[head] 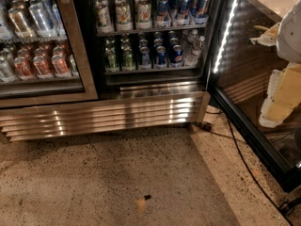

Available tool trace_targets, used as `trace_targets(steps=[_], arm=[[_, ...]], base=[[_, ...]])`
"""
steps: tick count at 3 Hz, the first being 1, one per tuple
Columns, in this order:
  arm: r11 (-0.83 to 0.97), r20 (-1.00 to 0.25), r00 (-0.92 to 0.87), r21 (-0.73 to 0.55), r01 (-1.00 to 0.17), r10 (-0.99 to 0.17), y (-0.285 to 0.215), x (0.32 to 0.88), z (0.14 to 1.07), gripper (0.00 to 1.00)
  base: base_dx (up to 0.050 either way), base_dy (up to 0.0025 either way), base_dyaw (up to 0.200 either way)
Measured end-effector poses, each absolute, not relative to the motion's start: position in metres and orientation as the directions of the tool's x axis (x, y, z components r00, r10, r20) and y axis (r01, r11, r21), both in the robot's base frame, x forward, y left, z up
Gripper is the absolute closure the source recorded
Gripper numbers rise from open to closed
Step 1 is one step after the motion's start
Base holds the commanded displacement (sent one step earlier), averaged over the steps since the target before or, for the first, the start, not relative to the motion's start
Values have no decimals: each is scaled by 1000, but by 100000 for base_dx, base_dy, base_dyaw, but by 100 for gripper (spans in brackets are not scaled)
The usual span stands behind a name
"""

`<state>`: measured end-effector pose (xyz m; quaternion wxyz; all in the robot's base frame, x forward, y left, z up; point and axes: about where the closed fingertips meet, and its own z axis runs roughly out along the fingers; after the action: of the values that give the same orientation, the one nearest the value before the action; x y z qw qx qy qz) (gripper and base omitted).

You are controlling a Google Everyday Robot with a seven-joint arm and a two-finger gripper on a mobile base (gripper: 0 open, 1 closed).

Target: Close right fridge door

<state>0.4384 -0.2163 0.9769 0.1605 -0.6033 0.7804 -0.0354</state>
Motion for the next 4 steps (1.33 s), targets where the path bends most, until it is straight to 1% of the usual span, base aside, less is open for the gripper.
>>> trace_targets(steps=[3,4], arm=[[270,-208,-221,-249,-930,-953,-216,438,977,0],[270,-208,-221,-249,-930,-953,-216,438,977,0]], base=[[-1,1,-20007],[4341,219,9968]])
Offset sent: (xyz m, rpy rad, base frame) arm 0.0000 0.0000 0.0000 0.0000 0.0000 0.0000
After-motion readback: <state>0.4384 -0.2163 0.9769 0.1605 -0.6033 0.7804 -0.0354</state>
